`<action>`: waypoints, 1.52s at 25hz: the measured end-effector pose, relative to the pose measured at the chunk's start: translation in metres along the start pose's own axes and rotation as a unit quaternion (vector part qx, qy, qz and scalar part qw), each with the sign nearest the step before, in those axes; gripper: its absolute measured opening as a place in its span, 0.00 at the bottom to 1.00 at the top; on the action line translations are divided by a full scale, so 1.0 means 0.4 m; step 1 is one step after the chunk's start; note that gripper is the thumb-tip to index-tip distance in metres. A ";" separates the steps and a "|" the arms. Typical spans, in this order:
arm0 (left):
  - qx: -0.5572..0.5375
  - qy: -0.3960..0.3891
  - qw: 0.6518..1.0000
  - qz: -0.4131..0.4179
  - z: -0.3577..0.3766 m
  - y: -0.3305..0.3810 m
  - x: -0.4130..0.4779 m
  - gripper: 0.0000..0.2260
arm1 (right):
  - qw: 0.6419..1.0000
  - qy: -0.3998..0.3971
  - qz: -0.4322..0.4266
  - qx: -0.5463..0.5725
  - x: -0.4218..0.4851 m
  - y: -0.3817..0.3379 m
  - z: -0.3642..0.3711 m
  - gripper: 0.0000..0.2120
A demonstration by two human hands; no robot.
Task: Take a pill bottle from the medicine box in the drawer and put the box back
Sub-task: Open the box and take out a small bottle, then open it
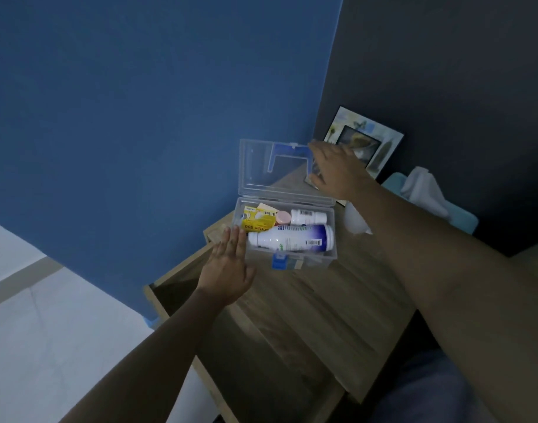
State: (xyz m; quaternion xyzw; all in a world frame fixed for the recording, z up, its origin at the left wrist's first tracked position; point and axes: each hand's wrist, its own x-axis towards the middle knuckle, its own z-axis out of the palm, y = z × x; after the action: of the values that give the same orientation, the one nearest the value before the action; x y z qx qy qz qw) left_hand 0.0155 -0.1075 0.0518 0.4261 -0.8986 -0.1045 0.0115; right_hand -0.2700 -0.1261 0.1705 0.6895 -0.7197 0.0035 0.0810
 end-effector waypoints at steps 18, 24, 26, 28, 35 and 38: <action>-0.020 0.000 1.000 -0.005 -0.015 0.007 -0.010 0.32 | 0.964 -0.178 -0.198 -0.016 -0.009 -0.117 0.081 0.22; -0.019 -0.003 1.000 0.009 -0.017 0.001 -0.012 0.31 | 0.952 -0.227 -0.205 -0.033 0.032 -0.162 0.099 0.18; -0.017 -0.002 1.000 0.012 -0.013 -0.003 -0.010 0.30 | 0.948 -0.229 -0.212 -0.062 0.038 -0.166 0.100 0.19; -0.018 -0.001 1.000 0.013 -0.010 -0.003 -0.010 0.30 | 0.950 -0.222 -0.209 -0.067 0.041 -0.169 0.103 0.19; -0.023 -0.006 1.000 0.017 -0.016 0.000 -0.010 0.30 | 0.967 -0.189 -0.170 0.000 0.039 -0.165 0.102 0.19; -0.022 -0.025 0.999 0.011 -0.024 0.000 -0.011 0.30 | 0.977 -0.147 -0.146 0.059 0.017 -0.164 0.079 0.17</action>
State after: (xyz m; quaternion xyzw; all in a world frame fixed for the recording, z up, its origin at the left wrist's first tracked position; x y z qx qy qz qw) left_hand 0.0191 -0.1059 0.0614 0.4129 -0.9008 -0.1342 -0.0002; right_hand -0.2087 -0.1398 0.1331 0.7839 -0.6137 -0.0668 -0.0669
